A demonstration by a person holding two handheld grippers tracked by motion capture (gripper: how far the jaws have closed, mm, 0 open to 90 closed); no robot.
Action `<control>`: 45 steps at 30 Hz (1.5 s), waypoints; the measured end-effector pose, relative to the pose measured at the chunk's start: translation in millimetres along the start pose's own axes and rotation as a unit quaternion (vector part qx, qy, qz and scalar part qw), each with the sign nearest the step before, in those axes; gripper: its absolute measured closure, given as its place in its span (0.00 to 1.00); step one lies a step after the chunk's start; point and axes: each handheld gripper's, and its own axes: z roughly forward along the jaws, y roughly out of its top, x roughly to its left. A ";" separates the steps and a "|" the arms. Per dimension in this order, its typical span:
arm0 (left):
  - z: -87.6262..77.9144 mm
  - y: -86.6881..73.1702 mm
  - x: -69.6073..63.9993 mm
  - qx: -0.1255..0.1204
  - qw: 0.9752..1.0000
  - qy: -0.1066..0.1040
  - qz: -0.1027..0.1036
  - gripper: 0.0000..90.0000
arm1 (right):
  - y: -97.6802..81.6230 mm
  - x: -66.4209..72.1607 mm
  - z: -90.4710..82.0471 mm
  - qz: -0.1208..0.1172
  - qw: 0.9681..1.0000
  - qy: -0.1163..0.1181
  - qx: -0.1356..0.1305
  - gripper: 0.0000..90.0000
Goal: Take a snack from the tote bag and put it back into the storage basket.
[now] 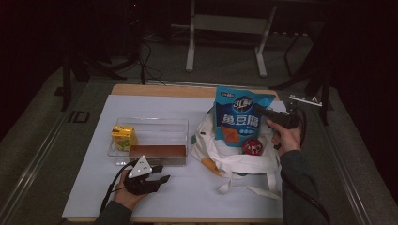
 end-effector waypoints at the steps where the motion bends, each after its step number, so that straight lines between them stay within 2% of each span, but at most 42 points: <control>1: 0.0 0.0 0.0 0.000 1.000 0.000 -0.001 0.57 | 1.0 1.3 -0.1 -0.001 1.000 0.001 -0.001 1.00; 9: 0.5 0.0 0.3 0.000 1.000 0.001 -0.003 0.54 | 9.9 10.1 -4.7 0.001 1.000 -0.003 -0.019 1.00; 15: 0.7 0.1 0.7 0.002 1.000 0.000 -0.003 0.54 | 12.1 13.0 -4.9 0.000 1.000 -0.003 -0.017 1.00; 21: 0.8 0.1 1.1 0.002 1.000 -0.001 -0.006 0.54 | 16.8 18.9 -6.9 -0.003 1.000 0.001 -0.023 1.00; 45: 1.0 -0.1 2.3 0.003 1.000 -0.005 -0.009 0.54 | 34.1 51.4 -7.5 -0.031 0.999 0.034 -0.019 1.00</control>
